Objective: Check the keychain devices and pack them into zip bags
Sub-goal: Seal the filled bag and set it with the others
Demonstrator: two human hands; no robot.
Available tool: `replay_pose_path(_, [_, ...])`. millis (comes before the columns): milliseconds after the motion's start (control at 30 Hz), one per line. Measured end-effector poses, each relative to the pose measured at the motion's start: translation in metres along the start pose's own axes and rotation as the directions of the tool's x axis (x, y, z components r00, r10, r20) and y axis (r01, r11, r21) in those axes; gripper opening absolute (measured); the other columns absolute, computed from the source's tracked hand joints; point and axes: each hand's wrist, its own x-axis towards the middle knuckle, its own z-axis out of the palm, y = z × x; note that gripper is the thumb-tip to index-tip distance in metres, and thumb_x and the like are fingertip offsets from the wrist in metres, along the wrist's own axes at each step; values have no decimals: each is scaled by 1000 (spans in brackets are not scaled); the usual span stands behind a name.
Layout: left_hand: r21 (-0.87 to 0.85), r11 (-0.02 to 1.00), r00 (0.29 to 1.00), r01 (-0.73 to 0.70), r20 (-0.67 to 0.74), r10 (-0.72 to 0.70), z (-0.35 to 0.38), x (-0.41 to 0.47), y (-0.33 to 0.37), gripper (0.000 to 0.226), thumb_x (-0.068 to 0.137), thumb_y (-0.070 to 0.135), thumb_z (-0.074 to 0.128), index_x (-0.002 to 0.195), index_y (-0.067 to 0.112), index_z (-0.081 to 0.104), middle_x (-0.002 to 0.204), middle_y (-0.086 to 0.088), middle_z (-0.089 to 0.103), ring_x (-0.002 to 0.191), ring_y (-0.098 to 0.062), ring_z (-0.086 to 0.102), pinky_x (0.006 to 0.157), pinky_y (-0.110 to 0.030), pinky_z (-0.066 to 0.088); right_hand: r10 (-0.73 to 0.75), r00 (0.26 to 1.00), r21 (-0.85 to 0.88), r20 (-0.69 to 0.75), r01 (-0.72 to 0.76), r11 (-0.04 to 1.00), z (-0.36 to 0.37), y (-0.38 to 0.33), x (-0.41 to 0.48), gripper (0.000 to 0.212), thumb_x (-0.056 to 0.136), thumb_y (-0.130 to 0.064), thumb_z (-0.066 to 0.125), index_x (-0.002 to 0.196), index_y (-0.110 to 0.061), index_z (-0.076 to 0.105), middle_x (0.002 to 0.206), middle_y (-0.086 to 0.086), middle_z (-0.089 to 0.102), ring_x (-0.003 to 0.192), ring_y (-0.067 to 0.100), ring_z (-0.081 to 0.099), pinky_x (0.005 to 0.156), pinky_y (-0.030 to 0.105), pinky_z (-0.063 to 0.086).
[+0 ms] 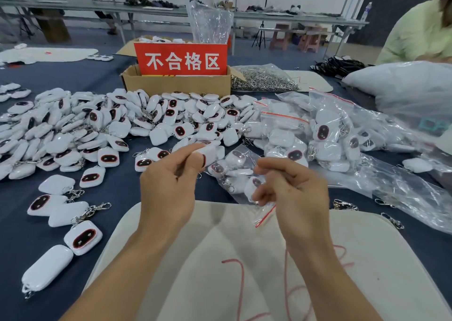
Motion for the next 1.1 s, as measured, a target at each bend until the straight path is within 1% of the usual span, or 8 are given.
replay_pose_path(133, [-314, 937, 975, 151, 205, -88, 9, -6, 10, 28, 98, 18, 69, 90, 41, 83, 82, 4, 79, 66, -16, 74, 58, -19, 54, 129, 977, 27, 169, -135, 990, 16, 7, -5, 32, 95, -2, 65, 118, -23, 71, 86, 3, 77, 67, 17, 70, 59, 30, 59])
replay_pose_path(267, [-419, 853, 915, 312, 374, -151, 8, -6, 12, 19, 79, 36, 76, 91, 25, 85, 72, -7, 74, 52, -18, 66, 52, -21, 52, 97, 971, -28, 219, -93, 995, 17, 9, -4, 29, 92, -8, 70, 117, -23, 72, 75, 3, 73, 59, 15, 64, 57, 27, 55])
replay_pose_path(467, [-314, 908, 938, 278, 292, -187, 9, -3, 7, 13, 83, 33, 78, 74, 25, 84, 59, -5, 69, 43, -10, 51, 43, -19, 43, 114, 948, -174, 298, -64, 983, 19, 9, -11, 3, 81, -18, 77, 81, -19, 74, 65, 7, 72, 53, 16, 59, 52, 31, 50])
replay_pose_path(533, [-300, 917, 948, 265, 255, -190, 9, -4, 5, 13, 80, 34, 81, 73, 24, 82, 58, -2, 70, 45, -8, 53, 45, -18, 45, 179, 921, -181, 345, -122, 976, 25, 10, -18, 14, 80, -28, 74, 76, -17, 67, 61, 7, 69, 49, 19, 59, 50, 31, 45])
replay_pose_path(700, [-286, 923, 944, 258, 279, -177, 5, -3, 3, 30, 66, 54, 80, 74, 25, 82, 67, -3, 75, 57, -8, 61, 55, -19, 51, 287, 862, -62, 417, -288, 956, 35, 14, -21, 12, 96, -16, 65, 85, -13, 63, 62, 12, 65, 46, 25, 56, 42, 26, 37])
replay_pose_path(833, [-303, 875, 873, 378, 431, -228, 5, 1, -2, 7, 86, 23, 79, 87, 19, 84, 76, -5, 77, 60, -10, 66, 57, -15, 51, 281, 902, 73, 327, -320, 945, 36, 14, -18, 9, 102, -9, 58, 95, -9, 64, 71, 16, 70, 47, 23, 58, 41, 25, 40])
replay_pose_path(967, [-227, 909, 830, 351, 525, -190, 3, 1, -4, 38, 79, 26, 70, 96, -9, 72, 82, -34, 62, 71, -21, 55, 65, -27, 48, 272, 917, 156, 292, -326, 932, 39, 14, -18, 15, 102, -4, 54, 96, -8, 67, 74, 14, 70, 51, 26, 62, 43, 25, 46])
replay_pose_path(1100, [-226, 908, 817, 353, 548, -181, 2, 1, 0, 34, 78, 22, 67, 96, -6, 74, 92, -37, 64, 76, -21, 58, 65, -26, 51, 294, 904, 159, 311, -355, 921, 39, 14, -16, 21, 105, -6, 50, 101, -8, 71, 84, 21, 72, 58, 28, 63, 51, 30, 51])
